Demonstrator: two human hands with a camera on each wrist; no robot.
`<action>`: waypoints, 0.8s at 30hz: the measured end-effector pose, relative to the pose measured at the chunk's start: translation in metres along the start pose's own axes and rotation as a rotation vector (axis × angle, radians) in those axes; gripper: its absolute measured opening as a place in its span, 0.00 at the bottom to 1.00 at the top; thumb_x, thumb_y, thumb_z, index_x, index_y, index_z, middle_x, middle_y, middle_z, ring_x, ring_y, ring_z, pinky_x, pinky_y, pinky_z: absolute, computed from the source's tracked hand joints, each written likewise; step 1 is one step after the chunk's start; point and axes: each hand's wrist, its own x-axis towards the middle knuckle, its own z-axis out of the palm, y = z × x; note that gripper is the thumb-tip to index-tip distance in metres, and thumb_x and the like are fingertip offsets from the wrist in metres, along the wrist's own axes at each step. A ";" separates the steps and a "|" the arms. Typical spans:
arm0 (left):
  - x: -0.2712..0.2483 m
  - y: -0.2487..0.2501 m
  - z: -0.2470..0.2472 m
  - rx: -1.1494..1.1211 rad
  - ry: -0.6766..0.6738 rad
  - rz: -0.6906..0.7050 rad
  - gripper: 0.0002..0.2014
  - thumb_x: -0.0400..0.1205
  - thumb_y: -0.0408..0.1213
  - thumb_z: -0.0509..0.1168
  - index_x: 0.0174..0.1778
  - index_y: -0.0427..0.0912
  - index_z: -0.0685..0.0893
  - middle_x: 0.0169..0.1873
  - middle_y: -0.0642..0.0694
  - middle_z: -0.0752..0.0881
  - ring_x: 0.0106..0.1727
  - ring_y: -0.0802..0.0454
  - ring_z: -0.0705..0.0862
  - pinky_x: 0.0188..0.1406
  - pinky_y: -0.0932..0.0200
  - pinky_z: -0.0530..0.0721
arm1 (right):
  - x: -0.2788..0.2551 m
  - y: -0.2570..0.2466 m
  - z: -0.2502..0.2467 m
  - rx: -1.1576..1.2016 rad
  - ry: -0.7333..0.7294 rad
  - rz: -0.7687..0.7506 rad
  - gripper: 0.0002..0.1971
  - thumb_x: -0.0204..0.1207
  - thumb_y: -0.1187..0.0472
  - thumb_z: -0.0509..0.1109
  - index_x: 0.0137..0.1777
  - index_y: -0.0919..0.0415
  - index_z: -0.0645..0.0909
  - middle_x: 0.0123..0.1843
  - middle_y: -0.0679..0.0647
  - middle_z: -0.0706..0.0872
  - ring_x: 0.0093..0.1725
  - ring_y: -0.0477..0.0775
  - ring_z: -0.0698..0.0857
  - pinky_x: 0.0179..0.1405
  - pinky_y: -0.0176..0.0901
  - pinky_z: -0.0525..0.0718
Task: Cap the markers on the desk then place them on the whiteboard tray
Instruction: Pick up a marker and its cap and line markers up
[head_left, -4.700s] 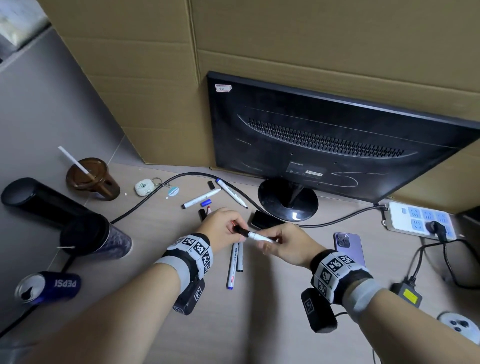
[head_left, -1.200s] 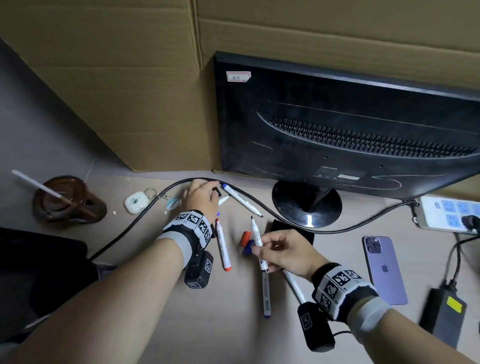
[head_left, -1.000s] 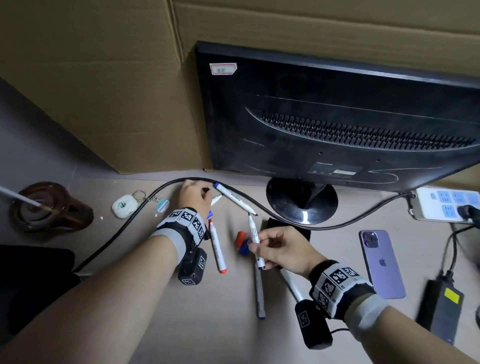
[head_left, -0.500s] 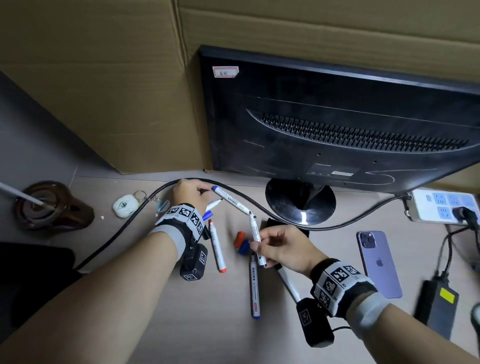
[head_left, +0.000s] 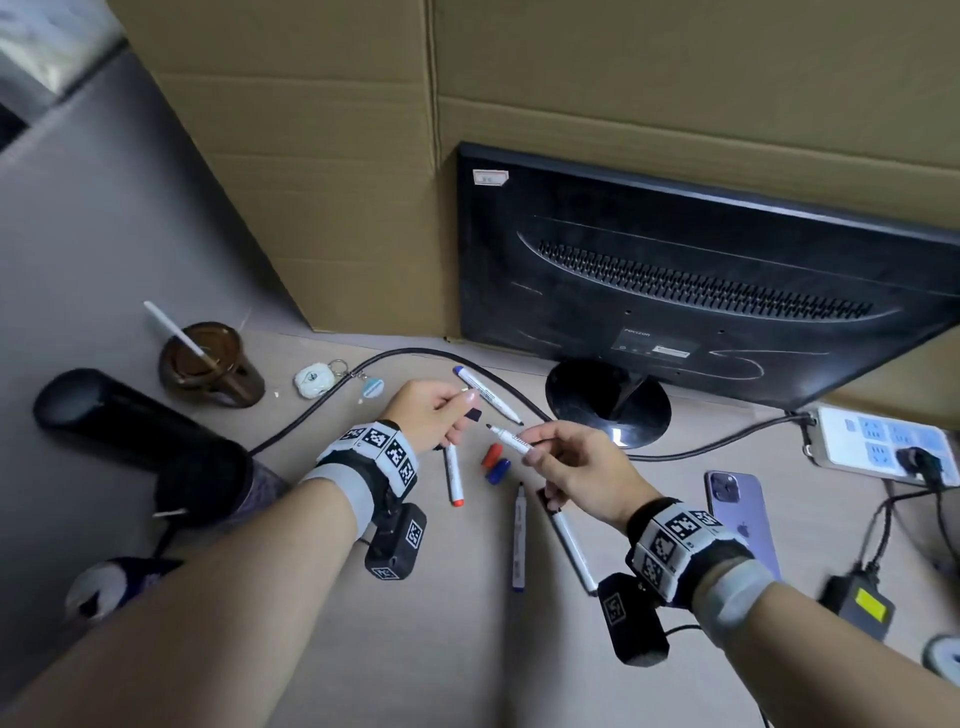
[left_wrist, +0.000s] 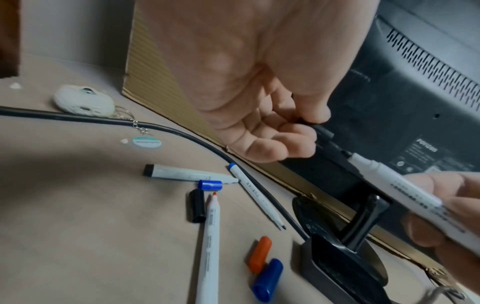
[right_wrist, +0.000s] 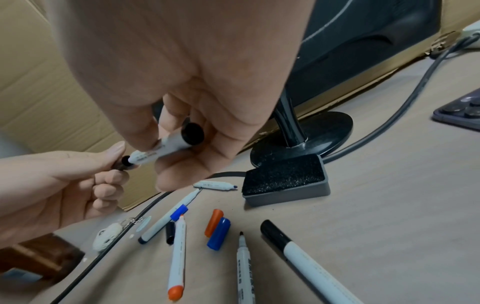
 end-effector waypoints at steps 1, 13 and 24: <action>-0.005 0.000 0.002 -0.006 -0.002 -0.002 0.11 0.88 0.40 0.66 0.46 0.39 0.90 0.31 0.43 0.87 0.27 0.53 0.84 0.24 0.68 0.83 | -0.004 -0.001 0.000 -0.006 -0.009 -0.008 0.09 0.86 0.70 0.70 0.63 0.68 0.84 0.47 0.63 0.85 0.24 0.51 0.81 0.23 0.42 0.87; -0.041 0.006 0.031 -0.093 -0.079 0.033 0.08 0.85 0.33 0.70 0.52 0.31 0.90 0.35 0.40 0.93 0.34 0.48 0.91 0.35 0.59 0.89 | -0.026 0.006 -0.017 -0.121 -0.025 -0.080 0.07 0.84 0.65 0.74 0.59 0.57 0.90 0.41 0.57 0.87 0.27 0.49 0.83 0.27 0.43 0.88; -0.051 0.018 0.041 -0.155 -0.186 0.023 0.07 0.83 0.27 0.72 0.54 0.30 0.92 0.37 0.39 0.95 0.45 0.36 0.95 0.46 0.53 0.93 | -0.027 0.001 -0.041 -0.308 0.067 -0.125 0.03 0.82 0.60 0.78 0.49 0.58 0.94 0.33 0.40 0.89 0.31 0.35 0.80 0.36 0.24 0.77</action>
